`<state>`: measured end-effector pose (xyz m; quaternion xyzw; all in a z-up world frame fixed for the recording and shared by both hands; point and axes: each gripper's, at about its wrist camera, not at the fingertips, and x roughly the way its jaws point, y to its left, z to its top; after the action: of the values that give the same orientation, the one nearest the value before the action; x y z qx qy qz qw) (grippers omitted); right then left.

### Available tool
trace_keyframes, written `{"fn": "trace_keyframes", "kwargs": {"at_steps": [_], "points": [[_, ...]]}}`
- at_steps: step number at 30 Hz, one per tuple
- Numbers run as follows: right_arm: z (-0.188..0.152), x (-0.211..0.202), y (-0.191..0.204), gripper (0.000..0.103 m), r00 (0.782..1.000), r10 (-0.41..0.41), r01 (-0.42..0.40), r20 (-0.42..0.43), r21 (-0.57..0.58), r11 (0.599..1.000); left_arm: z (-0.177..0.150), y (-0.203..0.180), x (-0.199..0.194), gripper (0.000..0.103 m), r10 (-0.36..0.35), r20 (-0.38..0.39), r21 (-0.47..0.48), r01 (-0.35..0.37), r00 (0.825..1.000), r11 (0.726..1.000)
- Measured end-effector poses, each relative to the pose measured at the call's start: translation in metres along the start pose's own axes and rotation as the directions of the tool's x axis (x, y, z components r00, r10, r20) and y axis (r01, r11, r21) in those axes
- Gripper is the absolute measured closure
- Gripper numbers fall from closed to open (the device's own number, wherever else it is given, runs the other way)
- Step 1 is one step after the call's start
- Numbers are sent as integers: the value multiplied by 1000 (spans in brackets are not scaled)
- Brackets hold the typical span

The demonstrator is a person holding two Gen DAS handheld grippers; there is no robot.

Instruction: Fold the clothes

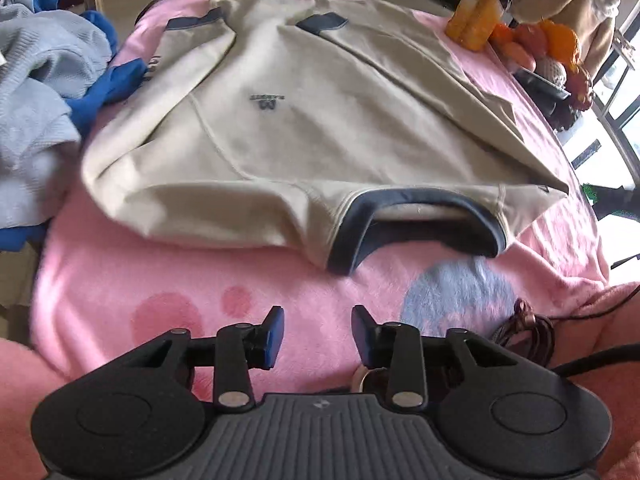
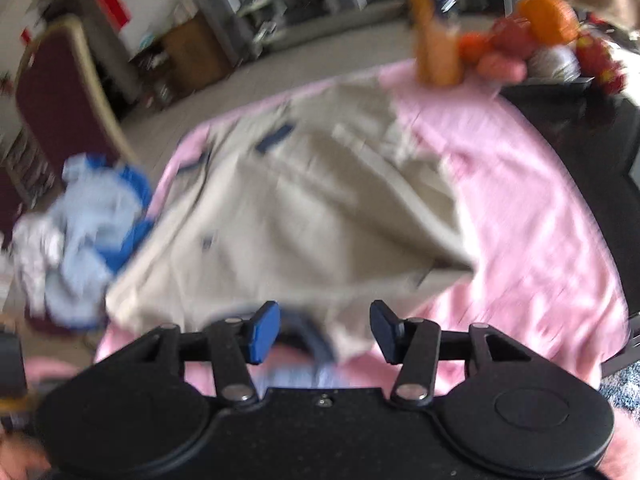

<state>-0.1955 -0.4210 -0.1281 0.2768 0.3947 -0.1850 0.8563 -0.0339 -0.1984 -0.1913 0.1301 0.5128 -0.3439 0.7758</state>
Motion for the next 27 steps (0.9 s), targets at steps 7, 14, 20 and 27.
{"fn": "trace_keyframes", "kwargs": {"at_steps": [7,14,20,27], "points": [[-25,63,13,61,994,-52,46,-98,-62,997,8,-22,26,68,102,14,68,-102,995,992],[-46,89,23,62,987,-117,93,-111,-205,974,13,-39,42,70,147,45,142,-152,988,978],[-45,88,20,85,984,-167,149,-69,-213,966,18,-46,44,90,170,60,160,-178,984,971],[-33,57,21,92,995,-82,72,-63,-144,987,14,-46,9,92,136,52,182,-143,989,973]]}}
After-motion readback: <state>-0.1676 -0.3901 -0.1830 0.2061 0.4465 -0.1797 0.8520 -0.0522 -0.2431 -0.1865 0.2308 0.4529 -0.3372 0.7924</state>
